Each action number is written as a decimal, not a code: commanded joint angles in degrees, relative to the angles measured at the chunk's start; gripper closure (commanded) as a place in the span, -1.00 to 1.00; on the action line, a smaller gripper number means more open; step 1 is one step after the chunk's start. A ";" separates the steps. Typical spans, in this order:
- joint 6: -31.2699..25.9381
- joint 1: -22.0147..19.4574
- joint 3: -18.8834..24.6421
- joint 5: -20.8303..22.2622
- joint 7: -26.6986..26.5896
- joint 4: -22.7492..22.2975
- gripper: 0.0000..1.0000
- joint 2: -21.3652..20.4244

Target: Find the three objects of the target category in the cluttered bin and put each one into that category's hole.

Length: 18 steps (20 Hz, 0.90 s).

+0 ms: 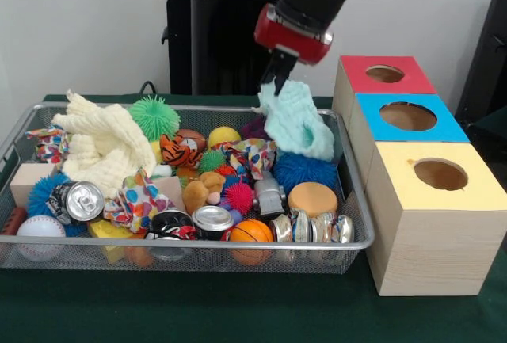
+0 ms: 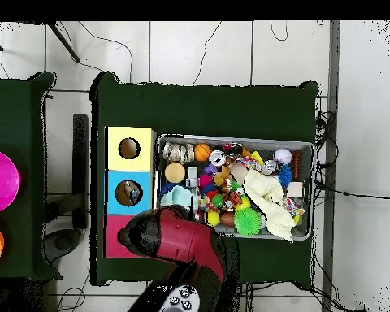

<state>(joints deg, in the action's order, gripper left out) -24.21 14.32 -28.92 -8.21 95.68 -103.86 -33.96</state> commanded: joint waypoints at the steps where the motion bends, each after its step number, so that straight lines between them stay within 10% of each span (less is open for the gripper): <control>1: -15.81 -6.43 6.45 3.59 -7.03 2.66 1.00 -16.06; 7: -25.68 -13.49 9.81 5.70 -15.38 4.79 1.00 -22.80; 11: -8.34 -28.15 19.95 9.40 -25.74 -4.18 1.00 -20.06; 18: -3.72 -38.45 29.14 17.48 -25.30 -7.16 1.00 -20.18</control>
<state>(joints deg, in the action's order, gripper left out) -29.79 -19.40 -13.06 1.15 89.42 -103.42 -54.12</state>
